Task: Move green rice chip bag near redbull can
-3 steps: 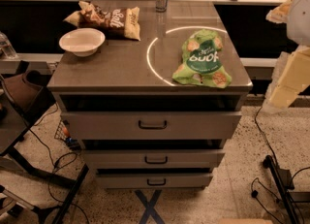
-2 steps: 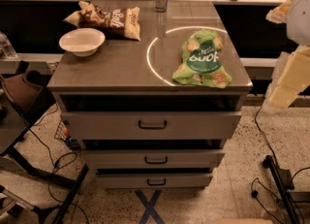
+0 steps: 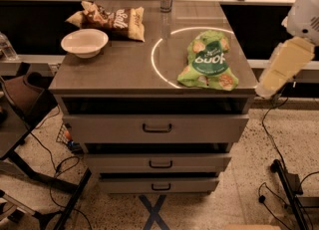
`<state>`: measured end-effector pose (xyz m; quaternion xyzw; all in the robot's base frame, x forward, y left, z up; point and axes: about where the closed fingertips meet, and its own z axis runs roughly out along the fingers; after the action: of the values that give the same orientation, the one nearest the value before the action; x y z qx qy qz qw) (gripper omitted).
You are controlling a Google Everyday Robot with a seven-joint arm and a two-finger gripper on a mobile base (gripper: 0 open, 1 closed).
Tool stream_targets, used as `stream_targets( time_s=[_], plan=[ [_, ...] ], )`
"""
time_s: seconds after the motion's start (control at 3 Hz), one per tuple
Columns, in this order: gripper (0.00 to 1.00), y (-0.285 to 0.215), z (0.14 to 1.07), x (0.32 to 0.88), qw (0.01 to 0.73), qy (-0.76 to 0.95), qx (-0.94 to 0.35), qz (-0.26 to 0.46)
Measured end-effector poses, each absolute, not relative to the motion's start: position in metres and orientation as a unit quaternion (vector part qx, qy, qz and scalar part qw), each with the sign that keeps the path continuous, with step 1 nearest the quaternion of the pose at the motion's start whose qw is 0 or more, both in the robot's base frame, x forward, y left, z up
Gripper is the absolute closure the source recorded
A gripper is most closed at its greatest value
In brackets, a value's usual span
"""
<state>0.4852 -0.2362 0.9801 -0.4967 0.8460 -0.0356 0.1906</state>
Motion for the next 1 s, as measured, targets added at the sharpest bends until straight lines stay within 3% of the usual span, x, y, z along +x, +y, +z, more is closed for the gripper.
stream_targets(
  time_s=[1.0],
  plan=[
    [0.00,-0.293,0.930,0.598,0.202,0.959,-0.193,0.054]
  ],
)
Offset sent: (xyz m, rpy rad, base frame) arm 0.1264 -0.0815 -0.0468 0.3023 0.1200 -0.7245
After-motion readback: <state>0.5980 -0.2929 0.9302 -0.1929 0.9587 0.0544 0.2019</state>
